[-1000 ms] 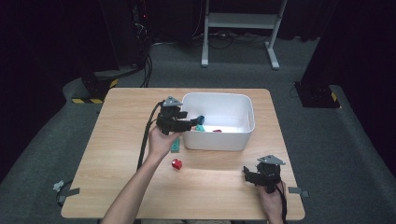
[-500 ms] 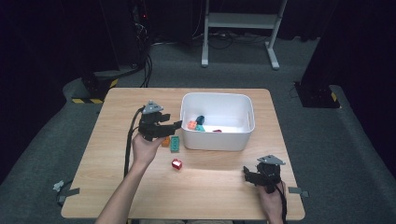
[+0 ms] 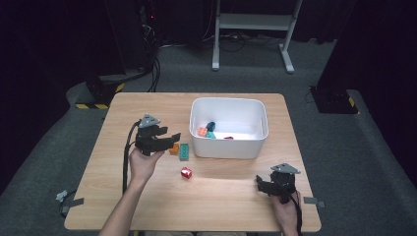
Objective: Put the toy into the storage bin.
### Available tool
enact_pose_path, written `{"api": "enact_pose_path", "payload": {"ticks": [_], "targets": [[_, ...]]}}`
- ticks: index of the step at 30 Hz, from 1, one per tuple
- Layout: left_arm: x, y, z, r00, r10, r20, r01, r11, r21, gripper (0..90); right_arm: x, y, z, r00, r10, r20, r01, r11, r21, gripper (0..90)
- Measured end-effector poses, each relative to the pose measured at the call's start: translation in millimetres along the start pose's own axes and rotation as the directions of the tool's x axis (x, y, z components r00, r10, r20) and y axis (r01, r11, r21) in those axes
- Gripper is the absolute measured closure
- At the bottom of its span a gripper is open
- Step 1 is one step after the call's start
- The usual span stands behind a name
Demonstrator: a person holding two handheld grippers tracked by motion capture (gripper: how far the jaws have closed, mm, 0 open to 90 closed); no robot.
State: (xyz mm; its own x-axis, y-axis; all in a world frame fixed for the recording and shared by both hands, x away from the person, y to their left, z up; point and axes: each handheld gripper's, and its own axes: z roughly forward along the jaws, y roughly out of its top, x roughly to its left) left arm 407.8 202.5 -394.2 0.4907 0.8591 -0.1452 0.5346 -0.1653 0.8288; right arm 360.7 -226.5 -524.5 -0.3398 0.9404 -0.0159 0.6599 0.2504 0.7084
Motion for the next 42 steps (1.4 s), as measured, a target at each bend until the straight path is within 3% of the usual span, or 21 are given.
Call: {"api": "enact_pose_path", "payload": {"ticks": [10,25,31,34,42], "targets": [[11.7,-18.7,-9.6,0.9996,-0.018,-0.022,0.018,0.9998,-0.010,38.5,0.1,0.0,0.1,1.0000,0.001,0.000,-0.001,1.000,-0.001,15.0],[19.2,-37.5,-4.9,0.9975,-0.033,-0.063,0.034,0.9993,0.017,38.4,1.2,-0.1,0.0,0.9999,-0.010,-0.010,0.010,1.000,-0.001,15.0],[24.6,-44.1,2.0,0.9947,-0.050,-0.090,0.053,0.9979,0.038,38.4,1.4,-0.1,0.0,0.9998,-0.016,-0.012,0.016,1.000,-0.003,15.0],[29.4,-48.8,9.7,0.9920,-0.076,-0.101,0.082,0.9955,0.048,38.4,1.4,-0.1,0.0,0.9998,-0.017,-0.012,0.017,1.000,-0.003,15.0],[32.1,-56.7,35.4,0.9910,-0.080,-0.107,0.089,0.9921,0.088,38.5,1.4,-0.1,0.0,0.9998,-0.017,-0.013,0.017,1.000,-0.002,15.0]]}}
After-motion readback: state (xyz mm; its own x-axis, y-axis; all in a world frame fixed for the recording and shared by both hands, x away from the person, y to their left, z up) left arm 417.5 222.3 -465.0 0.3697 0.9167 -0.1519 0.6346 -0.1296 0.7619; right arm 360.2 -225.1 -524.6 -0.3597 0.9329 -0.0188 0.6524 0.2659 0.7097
